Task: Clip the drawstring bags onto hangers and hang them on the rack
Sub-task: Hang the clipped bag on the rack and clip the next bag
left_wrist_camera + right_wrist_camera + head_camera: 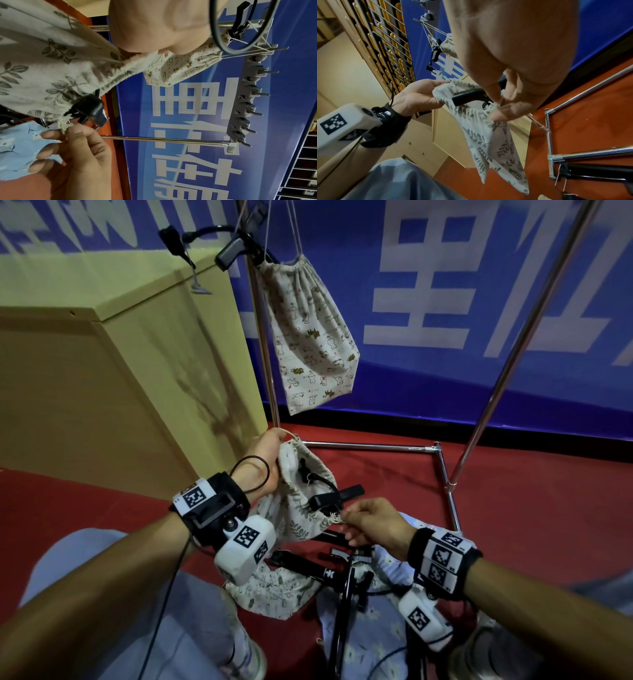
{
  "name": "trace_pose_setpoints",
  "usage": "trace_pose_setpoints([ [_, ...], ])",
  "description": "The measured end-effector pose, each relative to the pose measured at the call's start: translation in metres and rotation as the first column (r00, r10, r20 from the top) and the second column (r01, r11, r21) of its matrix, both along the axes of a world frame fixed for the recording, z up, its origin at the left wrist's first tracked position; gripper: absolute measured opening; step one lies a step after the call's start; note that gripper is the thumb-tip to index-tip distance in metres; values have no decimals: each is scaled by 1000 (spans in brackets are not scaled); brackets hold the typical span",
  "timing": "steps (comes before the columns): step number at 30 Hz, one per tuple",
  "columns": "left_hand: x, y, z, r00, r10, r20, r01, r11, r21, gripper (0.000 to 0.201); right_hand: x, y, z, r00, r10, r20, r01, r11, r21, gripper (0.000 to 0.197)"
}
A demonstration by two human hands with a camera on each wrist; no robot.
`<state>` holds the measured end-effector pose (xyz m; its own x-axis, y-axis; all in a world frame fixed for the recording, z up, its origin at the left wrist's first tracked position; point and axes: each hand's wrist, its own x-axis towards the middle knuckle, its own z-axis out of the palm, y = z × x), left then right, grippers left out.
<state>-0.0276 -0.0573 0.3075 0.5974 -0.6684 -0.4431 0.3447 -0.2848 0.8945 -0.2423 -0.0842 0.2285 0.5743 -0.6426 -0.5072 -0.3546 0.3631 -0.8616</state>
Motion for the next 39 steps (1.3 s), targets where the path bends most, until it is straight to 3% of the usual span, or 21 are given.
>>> trace_pose_setpoints([
  [4, 7, -2, -6, 994, 110, 27, -111, 994, 15, 10, -4, -7, 0, 999, 1, -53, -6, 996, -86, 12],
  [8, 7, -4, 1, 981, 182, 66, -182, 983, -10, 18, -6, -22, 19, 994, -41, -97, 13, 962, -273, 11],
  [12, 9, -6, 4, 981, 193, 26, -192, 981, -19, 14, -9, -42, 30, 972, -227, 61, 234, 903, -361, 7],
  [16, 5, -4, 1, 991, 118, -58, -118, 993, -10, 7, -17, -50, 24, 898, -414, 148, 437, 806, -398, 7],
  [21, -1, 0, 0, 992, 71, -103, -70, 997, 10, 13, -23, -55, 31, 913, -349, 214, 407, 724, -557, 5],
  [23, -1, 0, 1, 993, 64, -104, -63, 998, 6, 19, -25, -60, 30, 921, -347, 179, 390, 814, -431, 7],
  [25, 0, -1, 1, 993, 62, -104, -62, 998, 3, 24, -25, -62, 30, 930, -352, 107, 365, 918, -154, 15],
  [27, 0, -2, 0, 991, 68, -111, -68, 998, 6, 21, -24, -61, 28, 942, -330, 63, 326, 942, 76, 20],
  [29, 0, -4, -1, 990, 82, -111, -81, 997, 10, 20, -23, -59, 24, 966, -251, 70, 232, 950, 208, 21],
  [34, 3, -4, 1, 990, 106, -92, -106, 994, 4, 25, -20, -52, 20, 999, -34, 39, 19, 941, 338, 19],
  [39, 7, -3, -4, 991, 104, -88, -104, 995, 9, 24, -17, -44, 13, 996, 91, -13, -82, 941, 329, 19],
])
